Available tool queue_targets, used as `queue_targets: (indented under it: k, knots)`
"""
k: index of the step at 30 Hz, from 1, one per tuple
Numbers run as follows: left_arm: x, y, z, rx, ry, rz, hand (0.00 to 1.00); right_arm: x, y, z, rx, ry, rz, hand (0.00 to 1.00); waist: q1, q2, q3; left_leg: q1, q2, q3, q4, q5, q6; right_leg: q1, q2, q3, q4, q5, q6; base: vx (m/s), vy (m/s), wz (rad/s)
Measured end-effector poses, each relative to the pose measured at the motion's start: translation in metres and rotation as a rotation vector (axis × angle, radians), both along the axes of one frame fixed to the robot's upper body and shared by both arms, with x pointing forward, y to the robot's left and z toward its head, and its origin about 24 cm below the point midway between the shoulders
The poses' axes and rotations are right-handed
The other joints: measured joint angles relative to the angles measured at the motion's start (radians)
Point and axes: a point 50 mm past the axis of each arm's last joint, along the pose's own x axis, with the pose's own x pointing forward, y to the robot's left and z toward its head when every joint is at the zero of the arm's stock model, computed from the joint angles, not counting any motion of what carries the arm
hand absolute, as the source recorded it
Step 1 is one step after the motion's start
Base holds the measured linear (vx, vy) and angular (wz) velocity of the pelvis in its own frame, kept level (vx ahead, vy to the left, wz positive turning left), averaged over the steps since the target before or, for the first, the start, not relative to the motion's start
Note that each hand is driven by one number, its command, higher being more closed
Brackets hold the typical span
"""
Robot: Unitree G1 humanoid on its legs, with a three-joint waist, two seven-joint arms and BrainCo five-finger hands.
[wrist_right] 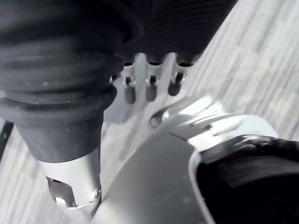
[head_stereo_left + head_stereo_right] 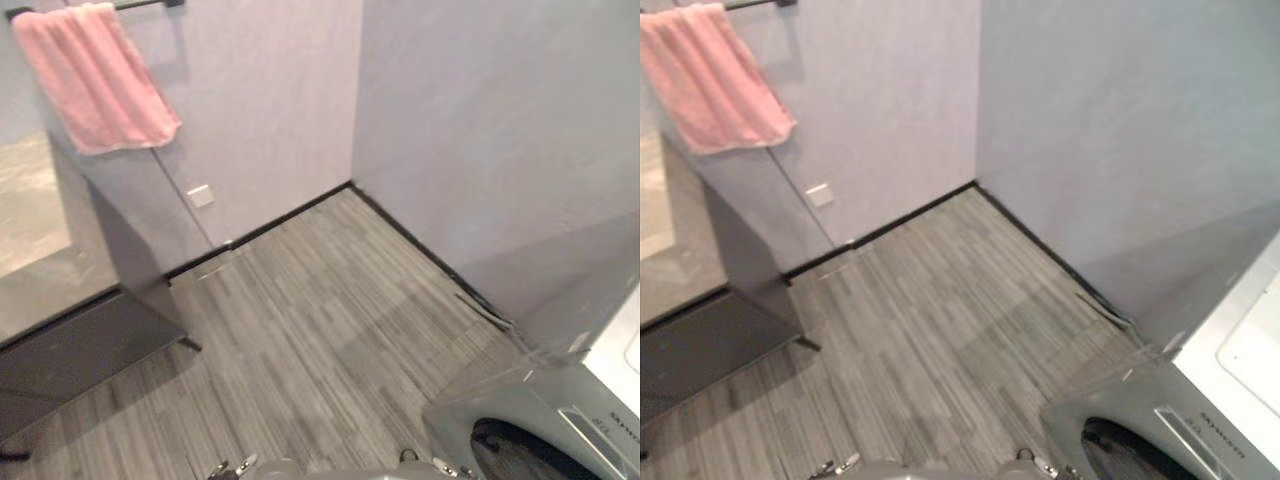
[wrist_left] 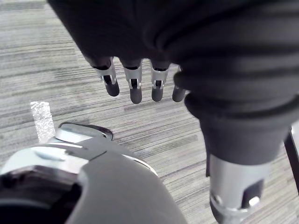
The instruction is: Organize washtable
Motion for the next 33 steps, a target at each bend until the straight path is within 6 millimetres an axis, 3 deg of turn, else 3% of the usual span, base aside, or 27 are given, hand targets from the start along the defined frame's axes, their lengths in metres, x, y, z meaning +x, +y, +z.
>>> queue_targets:
  k: [2, 5, 7, 8, 10, 11, 12, 13, 14, 15, 16, 17, 18, 19, 22, 24, 25, 26, 27, 28, 29, 30, 31, 33]
  knots:
    - [-0.001, 0.0, 0.0, 0.007, 0.012, -0.037, 0.0, -0.002, 0.0, 0.0, 0.005, -0.005, -0.041, 0.0, -0.004, 0.009, -0.002, 0.059, -0.028, 0.022, -0.032, 0.01, 0.016, -0.057, -0.024, -0.008, 0.155, 0.002, -0.004, 0.16, 0.235, -0.26]
    - [-0.003, -0.001, -0.001, 0.008, 0.03, -0.074, 0.0, 0.001, -0.003, 0.001, -0.007, -0.026, -0.052, 0.0, -0.023, 0.019, -0.012, 0.123, -0.035, 0.011, -0.053, 0.01, 0.02, -0.128, -0.068, -0.138, 0.38, 0.023, -0.06, 0.16, 0.12, -0.03]
    - [-0.001, -0.001, -0.001, 0.01, 0.04, -0.104, 0.0, 0.005, -0.003, 0.002, -0.009, -0.042, -0.049, 0.0, -0.035, 0.021, -0.011, 0.168, -0.022, -0.009, -0.074, 0.003, 0.032, -0.163, -0.052, -0.249, 0.521, -0.081, -0.086, 0.22, 0.014, 0.1]
    - [0.002, -0.004, -0.001, 0.001, 0.037, -0.108, 0.0, 0.006, -0.007, 0.003, -0.018, -0.049, -0.045, 0.0, -0.034, 0.036, -0.003, 0.188, -0.002, -0.022, -0.092, -0.014, 0.06, -0.208, 0.02, -0.303, 0.574, -0.165, -0.105, 0.23, -0.026, -0.01]
    - [0.004, -0.004, -0.001, -0.003, 0.035, -0.125, 0.0, 0.012, -0.007, 0.005, -0.02, -0.068, -0.037, 0.0, -0.035, 0.036, 0.004, 0.195, 0.008, -0.028, -0.094, -0.014, 0.06, -0.251, 0.084, -0.354, 0.521, -0.195, -0.138, 0.26, -0.072, 0.02]
    - [0.004, -0.005, -0.001, -0.01, 0.034, -0.135, 0.0, 0.012, -0.007, 0.005, -0.02, -0.074, -0.046, 0.0, -0.041, 0.036, 0.01, 0.211, 0.011, -0.036, -0.094, -0.014, 0.06, -0.259, 0.126, -0.372, 0.381, -0.183, -0.144, 0.33, -0.141, 0.22]
    - [0.003, -0.003, -0.001, -0.007, 0.038, -0.142, 0.0, 0.012, -0.006, 0.005, -0.017, -0.074, -0.045, 0.0, -0.05, 0.03, 0.012, 0.227, 0.006, -0.046, -0.094, -0.016, 0.058, -0.251, 0.151, -0.352, 0.213, -0.092, -0.163, 0.32, -0.136, 0.37]
    - [0.0, -0.006, -0.002, -0.013, 0.045, -0.14, 0.0, 0.011, -0.004, 0.004, -0.012, -0.074, -0.051, 0.0, -0.058, 0.024, 0.012, 0.237, 0.012, -0.054, -0.095, -0.021, 0.051, -0.222, 0.164, -0.354, 0.172, -0.018, -0.206, 0.34, -0.094, 0.28]
    - [0.005, -0.011, -0.002, -0.027, 0.025, -0.141, 0.0, 0.015, -0.011, 0.006, -0.025, -0.083, -0.063, 0.0, -0.046, 0.067, 0.024, 0.241, 0.011, -0.056, -0.111, -0.017, 0.028, -0.167, 0.188, -0.368, 0.116, 0.009, -0.198, 0.26, -0.076, 0.11]
    - [0.01, -0.017, -0.002, -0.045, -0.001, -0.139, 0.0, 0.022, -0.013, 0.007, -0.031, -0.103, -0.058, 0.0, -0.044, 0.057, 0.046, 0.246, -0.005, -0.061, -0.155, 0.009, 0.034, -0.195, 0.172, -0.344, 0.191, -0.005, -0.175, 0.18, -0.071, 0.04]
    - [0.013, -0.019, -0.002, -0.055, -0.014, -0.116, 0.0, 0.027, -0.014, 0.009, -0.035, -0.119, -0.052, 0.0, -0.049, 0.066, 0.056, 0.246, 0.0, -0.056, -0.161, 0.043, 0.033, -0.238, 0.159, -0.333, 0.295, -0.014, -0.159, 0.04, -0.081, 0.13]
    - [0.015, -0.018, -0.001, -0.059, -0.022, -0.083, 0.0, 0.033, -0.013, 0.01, -0.036, -0.136, -0.05, 0.0, -0.049, 0.061, 0.063, 0.264, 0.001, -0.06, -0.161, 0.041, 0.031, -0.298, 0.142, -0.302, 0.373, -0.067, -0.145, 0.03, -0.15, 0.41]
    - [0.011, -0.012, -0.001, -0.05, -0.022, -0.031, 0.0, 0.027, -0.01, 0.008, -0.029, -0.123, -0.051, 0.0, -0.057, 0.043, 0.052, 0.277, -0.008, -0.066, -0.168, 0.03, 0.036, -0.296, 0.127, -0.24, 0.271, -0.078, -0.136, 0.14, -0.205, 0.59]
    - [0.008, -0.018, -0.002, -0.069, -0.022, 0.013, 0.0, 0.022, -0.011, 0.008, -0.031, -0.121, -0.067, 0.0, -0.055, 0.059, 0.043, 0.289, 0.02, -0.079, -0.181, -0.003, 0.033, -0.288, 0.14, -0.283, 0.277, -0.077, -0.172, 0.19, -0.209, 0.53]
    - [0.011, -0.018, -0.002, -0.072, -0.041, 0.046, 0.0, 0.023, -0.011, 0.009, -0.031, -0.127, -0.069, 0.0, -0.051, 0.068, 0.038, 0.256, 0.059, -0.089, -0.086, 0.003, 0.024, -0.247, 0.16, -0.324, 0.248, -0.1, -0.186, 0.23, -0.163, 0.35]
    - [0.01, -0.016, -0.001, -0.067, -0.053, 0.06, 0.0, 0.022, -0.01, 0.008, -0.029, -0.121, -0.064, 0.0, -0.046, 0.063, 0.037, 0.18, 0.086, -0.093, 0.101, 0.033, -0.027, -0.163, 0.179, -0.35, 0.172, -0.104, -0.192, 0.29, -0.209, 0.46]
    - [0.014, -0.013, 0.001, -0.06, -0.078, 0.073, 0.0, 0.022, -0.009, 0.008, -0.03, -0.121, -0.052, 0.0, -0.048, 0.059, 0.038, 0.083, 0.106, -0.108, 0.326, 0.088, -0.1, -0.097, 0.185, -0.371, 0.114, -0.104, -0.192, 0.26, -0.137, 0.45]
    - [0.016, -0.012, 0.002, -0.063, -0.09, 0.096, 0.0, 0.021, -0.011, 0.008, -0.037, -0.115, -0.027, 0.0, -0.046, 0.054, 0.042, -0.003, 0.136, -0.102, 0.509, 0.133, -0.133, -0.043, 0.194, -0.382, 0.068, -0.102, -0.196, 0.31, -0.134, 0.4]
    - [0.016, -0.012, 0.002, -0.065, -0.092, 0.101, 0.0, 0.021, -0.012, 0.008, -0.041, -0.113, -0.02, 0.0, -0.04, 0.055, 0.041, -0.028, 0.15, -0.08, 0.576, 0.131, -0.136, -0.019, 0.197, -0.386, 0.048, -0.092, -0.196, 0.28, -0.083, 0.15]
    - [0.019, -0.011, 0.003, -0.068, -0.112, 0.136, 0.0, 0.017, -0.012, 0.008, -0.042, -0.101, -0.016, 0.0, -0.021, 0.053, 0.041, -0.078, 0.192, 0.012, 0.671, 0.125, -0.133, 0.049, 0.202, -0.387, -0.003, -0.079, -0.209, 0.32, -0.075, 0.02]
    - [0.018, -0.01, 0.004, -0.069, -0.125, 0.166, 0.0, 0.016, -0.011, 0.007, -0.038, -0.094, -0.017, 0.0, -0.014, 0.045, 0.04, -0.109, 0.208, 0.08, 0.679, 0.106, -0.101, 0.096, 0.199, -0.385, -0.05, -0.071, -0.205, 0.3, -0.027, -0.01]
    - [0.018, -0.009, 0.004, -0.07, -0.129, 0.182, 0.0, 0.013, -0.01, 0.006, -0.031, -0.08, -0.019, 0.0, -0.009, 0.039, 0.04, -0.137, 0.207, 0.127, 0.64, 0.082, -0.062, 0.129, 0.191, -0.381, -0.084, -0.062, -0.199, 0.23, 0.019, -0.02]
    - [0.019, -0.008, 0.004, -0.071, -0.131, 0.192, 0.0, 0.014, -0.009, 0.005, -0.028, -0.076, -0.018, 0.0, -0.004, 0.035, 0.039, -0.148, 0.203, 0.149, 0.602, 0.075, -0.05, 0.14, 0.185, -0.38, -0.098, -0.057, -0.196, 0.24, 0.086, -0.16]
    - [0.02, -0.005, 0.005, -0.064, -0.144, 0.204, 0.0, 0.017, -0.005, 0.004, -0.014, -0.07, -0.015, 0.0, 0.012, 0.014, 0.044, -0.179, 0.148, 0.196, 0.317, 0.074, -0.046, 0.184, 0.143, -0.368, -0.129, -0.051, -0.182, 0.27, 0.154, -0.17]
